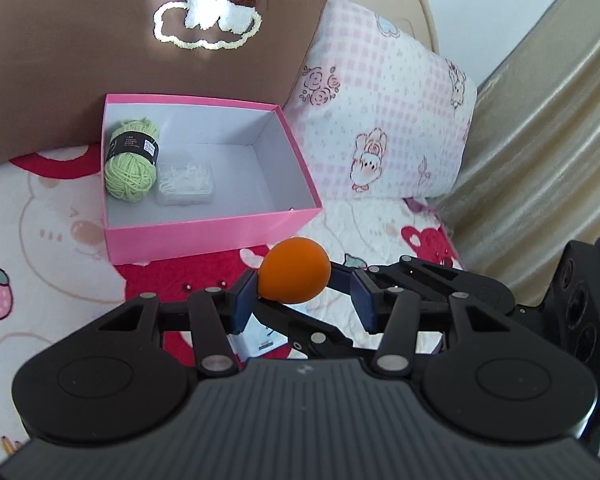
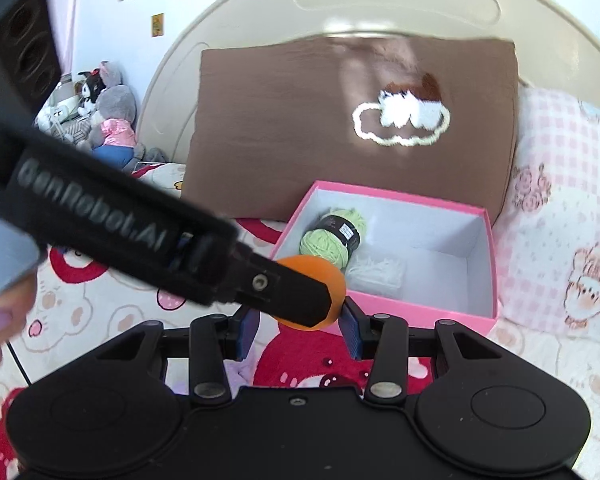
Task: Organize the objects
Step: 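Carry the sponge with the left tool over the pink box and lower it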
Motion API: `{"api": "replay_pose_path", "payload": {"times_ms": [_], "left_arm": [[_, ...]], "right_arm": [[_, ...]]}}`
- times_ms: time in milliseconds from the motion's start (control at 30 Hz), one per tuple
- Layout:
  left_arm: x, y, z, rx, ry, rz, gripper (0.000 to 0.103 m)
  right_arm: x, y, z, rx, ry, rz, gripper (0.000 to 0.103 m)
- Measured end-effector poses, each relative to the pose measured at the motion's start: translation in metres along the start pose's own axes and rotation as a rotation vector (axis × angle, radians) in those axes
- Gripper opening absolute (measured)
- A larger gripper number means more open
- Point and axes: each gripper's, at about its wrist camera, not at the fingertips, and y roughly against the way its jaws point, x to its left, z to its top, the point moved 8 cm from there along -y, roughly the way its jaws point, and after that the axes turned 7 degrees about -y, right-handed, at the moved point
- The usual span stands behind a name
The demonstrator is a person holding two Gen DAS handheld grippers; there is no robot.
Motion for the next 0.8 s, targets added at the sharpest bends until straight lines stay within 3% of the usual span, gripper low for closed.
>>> {"api": "replay_pose_path", "payload": {"times_ms": [367, 567, 800], "left_arm": [[0.024, -0.033, 0.030, -0.003, 0.015, 0.001, 0.048], [0.055, -0.044, 0.054, -0.036, 0.053, 0.018, 0.048], [0.082, -0.072, 0.077, -0.046, 0.037, 0.079, 0.048]], "right_arm": [[-0.008, -0.038, 0.019, 0.023, 0.034, -0.006, 0.048], [-0.020, -0.073, 0.043, 0.054, 0.027, 0.043, 0.048], [-0.037, -0.116, 0.064, 0.092, 0.079, 0.040, 0.048]]}}
